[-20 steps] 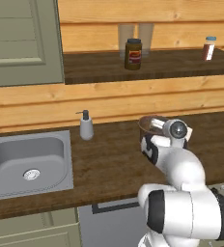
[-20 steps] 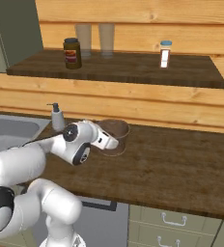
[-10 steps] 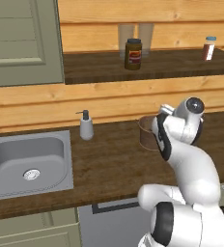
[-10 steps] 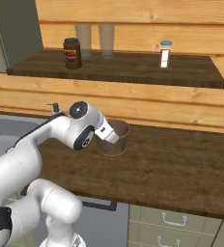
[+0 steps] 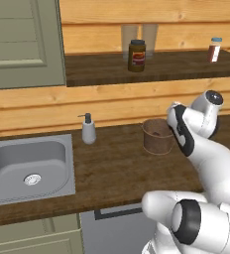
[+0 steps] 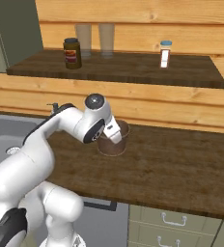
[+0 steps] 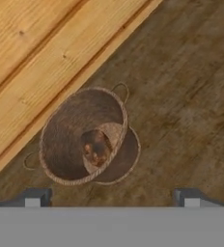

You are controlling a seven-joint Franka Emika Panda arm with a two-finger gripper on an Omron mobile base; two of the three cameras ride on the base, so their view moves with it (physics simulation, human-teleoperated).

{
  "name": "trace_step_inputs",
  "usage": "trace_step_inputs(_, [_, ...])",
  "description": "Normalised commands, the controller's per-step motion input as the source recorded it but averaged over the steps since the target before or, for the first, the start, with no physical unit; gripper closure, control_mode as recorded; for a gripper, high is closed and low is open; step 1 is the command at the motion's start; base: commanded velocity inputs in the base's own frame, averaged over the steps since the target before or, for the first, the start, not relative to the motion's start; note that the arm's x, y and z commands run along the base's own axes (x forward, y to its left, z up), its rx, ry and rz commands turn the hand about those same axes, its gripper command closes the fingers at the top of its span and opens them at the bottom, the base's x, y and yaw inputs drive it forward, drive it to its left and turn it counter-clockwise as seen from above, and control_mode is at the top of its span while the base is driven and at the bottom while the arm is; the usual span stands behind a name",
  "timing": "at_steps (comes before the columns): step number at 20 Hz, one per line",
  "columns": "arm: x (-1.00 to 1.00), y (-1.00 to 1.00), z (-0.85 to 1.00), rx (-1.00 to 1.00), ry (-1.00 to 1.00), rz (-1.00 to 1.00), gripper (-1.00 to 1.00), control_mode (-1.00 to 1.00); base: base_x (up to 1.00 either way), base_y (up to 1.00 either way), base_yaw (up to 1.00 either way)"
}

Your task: Open the cabinet, pick up the bread from the cabinet and place it in the basket. Then move the basket to the dining counter.

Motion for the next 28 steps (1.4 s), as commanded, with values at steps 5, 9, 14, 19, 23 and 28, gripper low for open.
trace_step_inputs(5, [-0.29,0.0,-0.06,0.21,0.06,0.0,-1.0,-1.0,0.0,0.0,0.0])
trace_step_inputs(9, [-0.11,0.01,-0.01,0.16,0.13,0.0,-1.0,-1.0,0.0,0.0,0.0])
trace_step_inputs(14, [0.03,0.02,-0.18,0.07,0.09,-0.03,-1.0,-1.0,0.0,0.0,0.0])
trace_step_inputs(19, [0.11,0.0,-0.31,0.0,0.0,-0.05,-1.0,-1.0,0.0,0.0,0.0])
trace_step_inputs(23, [0.14,0.01,-0.28,0.01,0.01,-0.01,-1.0,-1.0,0.0,0.0,0.0])
trace_step_inputs(28, [0.21,0.01,-0.19,0.01,0.06,0.0,-1.0,-1.0,0.0,0.0,0.0])
